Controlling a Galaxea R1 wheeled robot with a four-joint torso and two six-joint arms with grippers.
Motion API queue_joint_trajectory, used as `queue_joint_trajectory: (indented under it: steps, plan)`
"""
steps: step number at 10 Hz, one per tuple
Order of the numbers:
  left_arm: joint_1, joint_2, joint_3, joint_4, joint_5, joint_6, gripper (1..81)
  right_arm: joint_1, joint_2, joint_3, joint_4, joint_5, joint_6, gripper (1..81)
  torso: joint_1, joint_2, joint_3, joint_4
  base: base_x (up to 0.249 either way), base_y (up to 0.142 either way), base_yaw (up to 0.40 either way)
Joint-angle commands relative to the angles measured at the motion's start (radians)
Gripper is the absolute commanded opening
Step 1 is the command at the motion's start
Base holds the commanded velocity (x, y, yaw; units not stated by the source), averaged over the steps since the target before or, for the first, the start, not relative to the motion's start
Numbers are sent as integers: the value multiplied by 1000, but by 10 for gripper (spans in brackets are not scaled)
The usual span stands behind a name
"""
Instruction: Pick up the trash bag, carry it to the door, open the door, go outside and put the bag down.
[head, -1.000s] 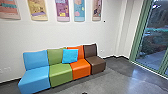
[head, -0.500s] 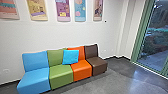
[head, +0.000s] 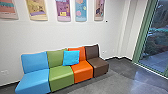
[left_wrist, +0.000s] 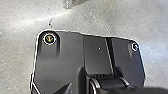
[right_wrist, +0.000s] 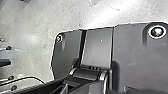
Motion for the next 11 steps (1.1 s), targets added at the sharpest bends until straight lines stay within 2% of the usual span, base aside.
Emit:
queue_joint_trajectory:
  steps: [1,6,8,11]
  plan:
    - [-57,-5,7,-6,50,-4,811,59,-9,20,15,-49,5,811,0,0,0,0,116,0,0]
    - [-56,-3,7,-6,50,-4,811,52,-8,15,38,-26,8,811,0,0,0,0,115,0,0]
    - [-57,-3,7,-6,48,-4,811,48,-6,13,90,-13,11,811,0,0,0,0,101,0,0]
    - [-56,-3,7,-6,48,-4,811,44,-6,11,103,0,11,811,0,0,0,0,86,0,0]
